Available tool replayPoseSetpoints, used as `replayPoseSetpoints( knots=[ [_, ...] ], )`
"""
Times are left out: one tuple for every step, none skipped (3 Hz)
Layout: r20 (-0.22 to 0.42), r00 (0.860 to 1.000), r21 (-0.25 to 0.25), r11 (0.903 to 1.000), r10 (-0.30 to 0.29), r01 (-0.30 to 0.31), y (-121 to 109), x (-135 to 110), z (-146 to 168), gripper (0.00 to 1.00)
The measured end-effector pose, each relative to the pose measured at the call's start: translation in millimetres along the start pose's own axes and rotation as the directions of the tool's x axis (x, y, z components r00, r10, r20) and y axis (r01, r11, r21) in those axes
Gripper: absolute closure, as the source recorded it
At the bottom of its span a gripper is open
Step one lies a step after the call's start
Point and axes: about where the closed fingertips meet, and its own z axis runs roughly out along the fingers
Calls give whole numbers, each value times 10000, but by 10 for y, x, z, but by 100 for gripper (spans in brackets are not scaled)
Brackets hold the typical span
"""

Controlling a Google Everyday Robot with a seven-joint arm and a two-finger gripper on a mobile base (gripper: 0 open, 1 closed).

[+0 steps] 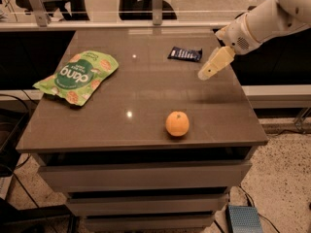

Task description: Move rxbar blueberry near green rice chip bag

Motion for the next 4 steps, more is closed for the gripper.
replayPoseSetpoints(
  knots=[
    [437, 9953, 152, 9961, 860, -867, -242, 79, 330, 0],
    [802, 9879, 450, 9896, 1329, -1368, -484, 106, 592, 0],
    [956, 9852, 631, 9868, 1425, -1489, -654, 43, 806, 0],
    [1038, 9813, 686, 9831, 1620, -1696, -747, 11, 1033, 0]
  ],
)
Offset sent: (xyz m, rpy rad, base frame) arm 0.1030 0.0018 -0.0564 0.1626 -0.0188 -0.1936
